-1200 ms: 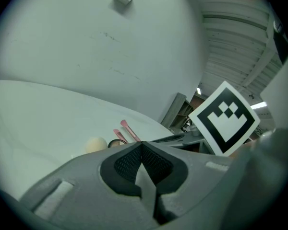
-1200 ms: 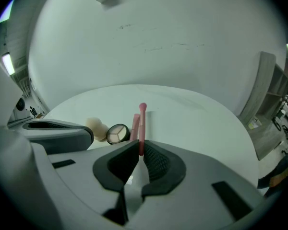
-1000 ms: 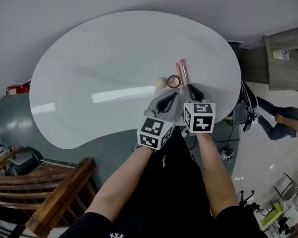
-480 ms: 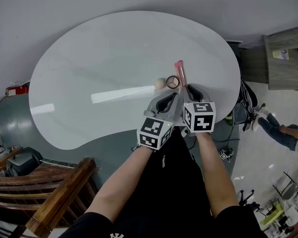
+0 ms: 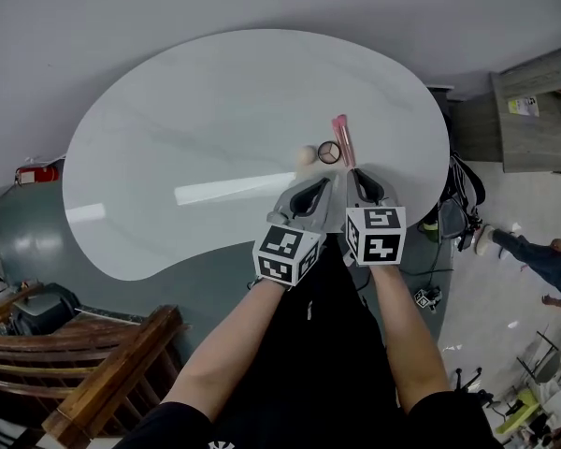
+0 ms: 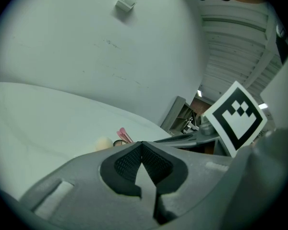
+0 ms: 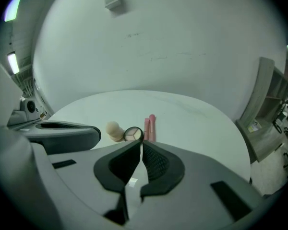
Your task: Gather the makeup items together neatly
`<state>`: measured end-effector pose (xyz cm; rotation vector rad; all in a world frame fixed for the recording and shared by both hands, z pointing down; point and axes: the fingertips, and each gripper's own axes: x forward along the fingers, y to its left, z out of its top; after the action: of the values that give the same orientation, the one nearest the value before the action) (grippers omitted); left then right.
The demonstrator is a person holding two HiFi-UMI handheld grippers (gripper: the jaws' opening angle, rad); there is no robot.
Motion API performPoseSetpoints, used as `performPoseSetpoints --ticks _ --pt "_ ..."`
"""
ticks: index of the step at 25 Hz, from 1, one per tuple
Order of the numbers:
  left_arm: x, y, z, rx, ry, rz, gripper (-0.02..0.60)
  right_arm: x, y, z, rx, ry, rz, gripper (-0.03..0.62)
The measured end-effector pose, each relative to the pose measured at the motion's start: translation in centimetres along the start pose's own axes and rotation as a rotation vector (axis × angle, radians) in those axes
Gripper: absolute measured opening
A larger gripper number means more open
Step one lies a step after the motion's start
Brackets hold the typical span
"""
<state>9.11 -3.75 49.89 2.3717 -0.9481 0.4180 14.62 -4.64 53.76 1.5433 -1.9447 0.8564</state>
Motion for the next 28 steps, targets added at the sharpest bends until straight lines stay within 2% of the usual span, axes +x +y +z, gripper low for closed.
performPoseSetpoints --ticks 6,14,28 --pt "-4.0 -0.1 1.2 0.002 -0.048 0.024 0.008 -3.2 3.6 1.1 -0.035 -0.084 0.044 0.017" --pt "-9.8 -0.5 5.0 0.008 -0.129 0.034 0.008 -8.3 8.1 5.6 -0.067 -0.217 0.092 0.015" --pt "-19.1 -3.4 11.7 0.062 -0.246 0.015 0.008 -16.7 14.6 11.3 -0.154 -0.393 0.117 0.014"
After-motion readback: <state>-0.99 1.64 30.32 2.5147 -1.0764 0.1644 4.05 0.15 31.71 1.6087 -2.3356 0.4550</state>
